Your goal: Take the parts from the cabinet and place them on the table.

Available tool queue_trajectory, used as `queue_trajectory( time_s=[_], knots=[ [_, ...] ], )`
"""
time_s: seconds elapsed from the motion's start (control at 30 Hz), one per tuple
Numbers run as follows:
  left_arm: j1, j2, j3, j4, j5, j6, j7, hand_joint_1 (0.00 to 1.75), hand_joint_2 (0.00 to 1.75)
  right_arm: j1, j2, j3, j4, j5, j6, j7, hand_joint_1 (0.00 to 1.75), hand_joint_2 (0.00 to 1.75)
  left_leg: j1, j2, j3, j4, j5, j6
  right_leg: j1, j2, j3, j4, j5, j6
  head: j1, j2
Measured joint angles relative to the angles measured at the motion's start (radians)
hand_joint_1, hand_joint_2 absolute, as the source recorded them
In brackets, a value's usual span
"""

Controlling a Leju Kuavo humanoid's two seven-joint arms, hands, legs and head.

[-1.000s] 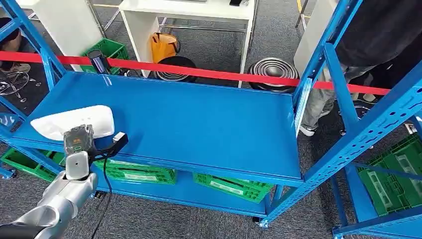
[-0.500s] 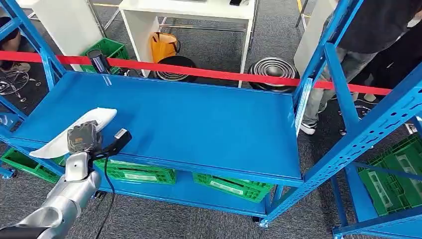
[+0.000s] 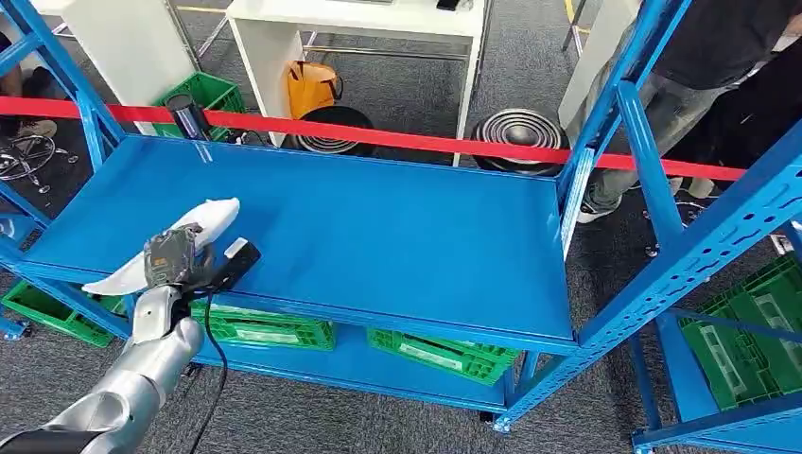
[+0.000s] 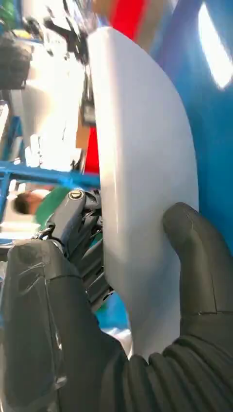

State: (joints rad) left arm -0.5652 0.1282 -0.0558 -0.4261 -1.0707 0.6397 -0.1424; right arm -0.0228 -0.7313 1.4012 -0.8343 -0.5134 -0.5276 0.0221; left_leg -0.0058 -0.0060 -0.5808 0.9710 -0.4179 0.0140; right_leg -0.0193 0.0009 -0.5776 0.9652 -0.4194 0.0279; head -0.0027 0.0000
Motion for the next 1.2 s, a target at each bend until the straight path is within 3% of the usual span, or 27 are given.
queue_trajectory(
  time_s=[0.1, 0.63, 0.67, 0.73, 0.8, 0.87, 0.97, 1.03, 1.13, 1.2],
  knots=[
    [0.000, -0.014, 0.016, -0.018, 0.063, 0.000, -0.057, 1.75, 1.75, 0.004, 0.004, 0.000, 0.000, -0.005, -0.008, 0.000, 0.00, 0.00, 0.000, 0.000, 0.000, 0.000, 0.000, 0.000, 0.000, 0.000, 0.000, 0.000, 0.000, 0.000, 0.000, 0.000],
    [0.000, -0.036, 0.041, -0.034, 0.083, 0.000, -0.077, 1.75, 1.75, 0.009, 0.010, 0.000, 0.000, -0.008, -0.010, 0.000, 0.00, 0.00, 0.000, 0.000, -0.001, 0.000, 0.000, 0.000, 0.000, 0.000, -0.001, 0.000, 0.000, 0.000, 0.000, 0.000],
    [0.002, -0.037, 0.043, -0.038, 0.125, 0.000, -0.105, 1.75, 1.75, 0.009, 0.010, 0.001, 0.000, -0.010, -0.013, 0.000, 0.00, 0.00, 0.000, 0.000, -0.001, 0.000, 0.000, 0.000, 0.000, 0.000, -0.001, 0.000, 0.000, 0.000, 0.000, 0.000],
    [0.010, -0.046, 0.052, -0.058, 0.275, -0.010, -0.247, 1.75, 1.75, 0.010, 0.012, 0.001, 0.000, -0.023, -0.022, 0.000, 0.00, 0.00, 0.000, 0.000, -0.001, 0.000, 0.000, 0.000, 0.000, 0.000, -0.002, 0.000, 0.000, 0.000, 0.000, 0.000],
    [0.032, -0.062, 0.057, -0.114, 0.481, -0.053, -0.377, 1.75, 1.75, 0.010, 0.018, 0.002, 0.000, -0.043, -0.033, -0.008, 0.00, 0.00, 0.000, 0.000, -0.001, 0.000, 0.000, 0.000, 0.000, 0.000, -0.002, 0.000, 0.000, 0.000, 0.000, 0.000],
    [0.066, -0.076, 0.046, -0.205, 0.667, -0.126, -0.447, 1.75, 1.75, 0.010, 0.027, 0.002, 0.005, -0.065, -0.033, -0.026, 0.00, 0.00, 0.000, 0.000, -0.001, 0.000, 0.000, 0.000, 0.000, 0.001, -0.002, 0.000, 0.000, 0.000, 0.000, 0.000],
    [0.142, -0.085, -0.011, -0.392, 0.922, -0.283, -0.482, 1.75, 1.75, 0.006, 0.059, 0.002, 0.046, -0.084, -0.003, -0.070, 0.00, 0.00, 0.000, 0.000, -0.002, 0.000, -0.001, -0.001, 0.000, 0.001, -0.002, 0.000, 0.000, 0.000, 0.000, 0.000],
    [0.200, -0.085, -0.057, -0.518, 1.032, -0.362, -0.485, 1.75, 1.75, -0.001, 0.088, 0.002, 0.083, -0.085, 0.037, -0.093, 0.00, 0.00, 0.000, 0.000, -0.002, 0.000, -0.001, -0.001, 0.000, 0.001, -0.002, 0.000, 0.000, 0.000, 0.000, 0.000],
    [0.280, -0.082, -0.122, -0.705, 1.119, -0.444, -0.477, 1.75, 1.75, -0.006, 0.138, 0.002, 0.144, -0.082, 0.097, -0.112, 0.00, 0.00, 0.000, 0.000, -0.002, 0.000, -0.001, 0.000, 0.000, 0.001, -0.003, 0.000, -0.001, 0.000, 0.000, 0.000],
    [0.319, -0.079, -0.163, -0.801, 1.125, -0.452, -0.467, 1.75, 1.75, -0.006, 0.167, 0.002, 0.176, -0.082, 0.113, -0.116, 0.00, 0.00, 0.000, 0.000, -0.003, 0.000, -0.001, 0.000, 0.000, 0.001, -0.003, 0.000, -0.001, 0.000, 0.000, 0.000]
  ],
)
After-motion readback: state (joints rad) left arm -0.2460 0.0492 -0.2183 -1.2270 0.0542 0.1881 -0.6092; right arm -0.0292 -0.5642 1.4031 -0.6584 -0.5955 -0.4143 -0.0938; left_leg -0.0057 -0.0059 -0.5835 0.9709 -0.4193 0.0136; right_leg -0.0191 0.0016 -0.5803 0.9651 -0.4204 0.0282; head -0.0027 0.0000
